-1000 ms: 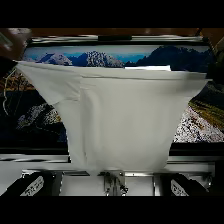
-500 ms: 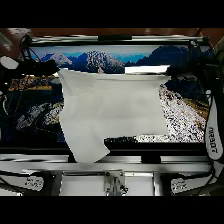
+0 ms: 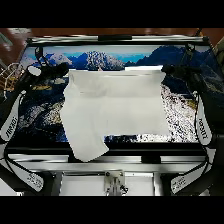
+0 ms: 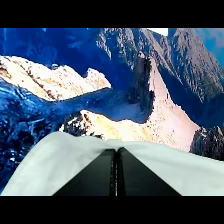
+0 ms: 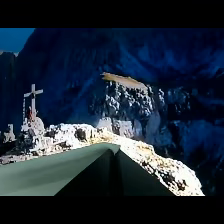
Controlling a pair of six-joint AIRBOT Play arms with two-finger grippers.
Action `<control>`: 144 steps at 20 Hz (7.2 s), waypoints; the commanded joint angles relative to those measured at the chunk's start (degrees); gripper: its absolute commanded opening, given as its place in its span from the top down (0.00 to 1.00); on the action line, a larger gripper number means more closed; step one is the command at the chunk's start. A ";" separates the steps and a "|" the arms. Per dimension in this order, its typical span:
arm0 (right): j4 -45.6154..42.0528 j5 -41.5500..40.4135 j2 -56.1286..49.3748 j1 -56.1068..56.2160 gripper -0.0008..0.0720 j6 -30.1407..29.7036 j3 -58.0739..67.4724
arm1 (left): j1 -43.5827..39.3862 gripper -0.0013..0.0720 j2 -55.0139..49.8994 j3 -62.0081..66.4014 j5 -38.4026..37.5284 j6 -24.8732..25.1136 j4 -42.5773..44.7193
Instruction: Fold the shirts.
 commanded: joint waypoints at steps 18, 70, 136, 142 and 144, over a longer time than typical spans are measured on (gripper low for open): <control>-4.44 -37.38 2.01 0.00 0.89 -2.60 0.00 | 3.74 0.95 2.73 0.11 -48.63 3.17 10.78; 9.16 -57.99 23.74 -22.45 0.35 -15.04 -13.05 | 10.51 0.29 50.38 -68.43 -41.55 -1.49 7.69; 16.70 -28.52 6.84 -2.84 0.89 -19.71 -6.12 | 10.75 0.95 9.22 -9.25 -40.17 1.03 -4.28; 17.73 -27.71 1.29 -2.84 0.87 -19.43 -6.14 | 8.83 0.95 2.10 -8.76 -36.33 0.15 -5.86; 17.68 -27.87 1.38 -2.86 0.78 -19.47 -6.12 | 8.39 0.86 0.90 -8.76 -36.37 0.20 -5.88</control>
